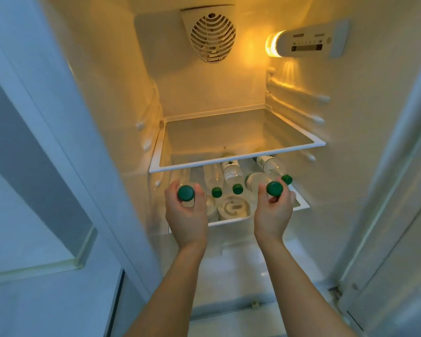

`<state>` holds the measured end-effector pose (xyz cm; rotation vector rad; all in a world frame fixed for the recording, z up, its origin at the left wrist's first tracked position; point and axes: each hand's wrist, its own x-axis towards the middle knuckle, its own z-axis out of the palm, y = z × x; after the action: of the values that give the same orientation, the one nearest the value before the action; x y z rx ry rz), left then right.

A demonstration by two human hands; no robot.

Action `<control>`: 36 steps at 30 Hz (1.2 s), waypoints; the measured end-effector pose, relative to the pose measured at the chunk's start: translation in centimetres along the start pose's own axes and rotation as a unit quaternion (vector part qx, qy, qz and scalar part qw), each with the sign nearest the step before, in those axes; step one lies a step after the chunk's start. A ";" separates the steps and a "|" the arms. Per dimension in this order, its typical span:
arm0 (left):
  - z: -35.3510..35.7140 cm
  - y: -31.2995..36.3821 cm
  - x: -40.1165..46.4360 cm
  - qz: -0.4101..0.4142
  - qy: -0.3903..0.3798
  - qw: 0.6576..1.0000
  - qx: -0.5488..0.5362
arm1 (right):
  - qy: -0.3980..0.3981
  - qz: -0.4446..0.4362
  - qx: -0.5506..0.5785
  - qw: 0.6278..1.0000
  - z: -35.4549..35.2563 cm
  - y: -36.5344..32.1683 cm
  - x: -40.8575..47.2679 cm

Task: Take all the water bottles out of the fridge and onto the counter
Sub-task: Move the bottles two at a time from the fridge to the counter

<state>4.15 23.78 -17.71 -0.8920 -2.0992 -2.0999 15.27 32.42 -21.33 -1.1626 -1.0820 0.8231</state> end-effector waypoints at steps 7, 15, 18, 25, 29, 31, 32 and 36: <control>-0.4 2.6 0.1 0.059 -0.030 0.998 -0.009 | 0.004 -0.106 0.056 0.993 -0.3 -3.0 -0.2; 0.6 3.2 0.6 0.021 -0.054 0.998 0.002 | 0.018 -0.100 0.068 0.992 -0.8 -4.4 0.8; 0.5 3.4 1.3 -0.005 -0.077 0.997 0.003 | 0.023 -0.082 0.088 0.992 -1.1 -4.8 1.2; -2.5 3.6 -0.9 0.005 -0.066 0.998 -0.019 | 0.031 -0.083 0.080 0.993 -3.3 -6.2 -1.0; -5.2 4.6 -2.6 0.020 -0.071 0.997 -0.039 | 0.008 -0.091 0.076 0.993 -4.5 -7.9 -3.3; -6.6 5.5 -3.1 0.023 -0.063 0.997 -0.034 | -0.007 -0.091 0.072 0.993 -5.0 -8.9 -4.2; -7.6 5.9 -3.4 0.022 -0.052 0.998 -0.027 | -0.016 -0.092 0.074 0.993 -5.3 -9.5 -4.9; -12.0 7.3 -5.0 0.005 -0.036 0.999 -0.015 | -0.052 -0.089 0.081 0.991 -6.7 -11.7 -8.8</control>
<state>7.06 10.19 -12.19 -0.9948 -2.0983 -2.1309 18.69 19.56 -12.24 -0.8824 -1.1644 0.8221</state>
